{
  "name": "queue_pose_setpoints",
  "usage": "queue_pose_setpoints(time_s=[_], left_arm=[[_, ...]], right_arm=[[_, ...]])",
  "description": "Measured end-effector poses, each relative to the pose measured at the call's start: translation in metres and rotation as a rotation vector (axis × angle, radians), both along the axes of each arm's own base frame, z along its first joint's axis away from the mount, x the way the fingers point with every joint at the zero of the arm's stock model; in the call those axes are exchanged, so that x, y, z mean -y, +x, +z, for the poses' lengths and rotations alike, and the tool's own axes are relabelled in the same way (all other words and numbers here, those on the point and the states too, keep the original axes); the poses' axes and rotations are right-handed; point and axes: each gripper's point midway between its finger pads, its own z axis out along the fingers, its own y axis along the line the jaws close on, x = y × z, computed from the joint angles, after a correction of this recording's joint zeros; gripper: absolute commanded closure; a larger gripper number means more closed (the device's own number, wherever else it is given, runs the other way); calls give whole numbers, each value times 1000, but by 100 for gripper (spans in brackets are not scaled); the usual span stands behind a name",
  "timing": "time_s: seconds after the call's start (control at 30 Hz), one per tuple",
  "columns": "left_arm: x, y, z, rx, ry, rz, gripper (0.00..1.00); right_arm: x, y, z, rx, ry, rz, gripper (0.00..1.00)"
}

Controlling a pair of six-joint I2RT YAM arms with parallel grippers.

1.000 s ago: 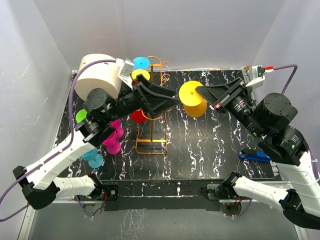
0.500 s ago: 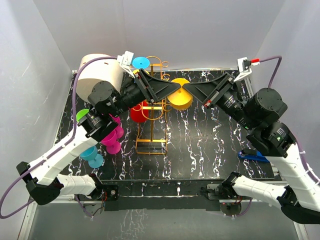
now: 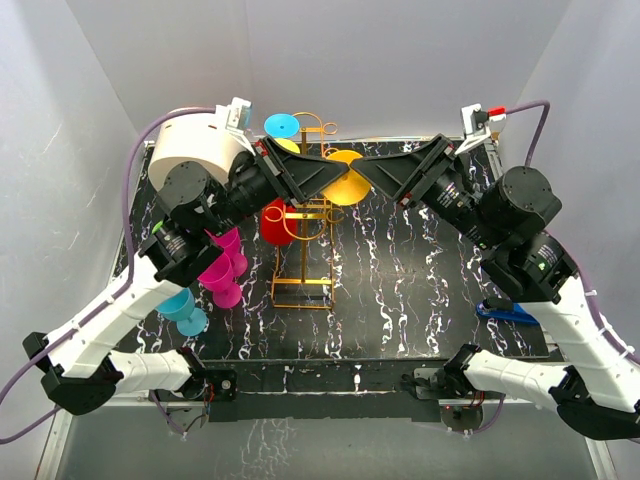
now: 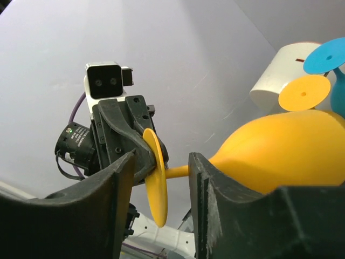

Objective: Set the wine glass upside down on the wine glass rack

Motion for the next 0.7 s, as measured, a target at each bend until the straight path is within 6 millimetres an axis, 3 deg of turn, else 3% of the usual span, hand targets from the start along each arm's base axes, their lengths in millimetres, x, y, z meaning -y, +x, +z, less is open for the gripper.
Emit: queue_pose_setpoints(time_s=[0.17, 0.4, 0.7], left_arm=[[-10, 5, 11, 68, 30, 72, 100], [-41, 15, 27, 167, 110, 249, 100], [-120, 31, 8, 168, 236, 602, 100]], right_arm=[[2, 0, 6, 16, 11, -9, 36], [15, -3, 12, 33, 32, -51, 34], [34, -3, -2, 11, 19, -126, 34]])
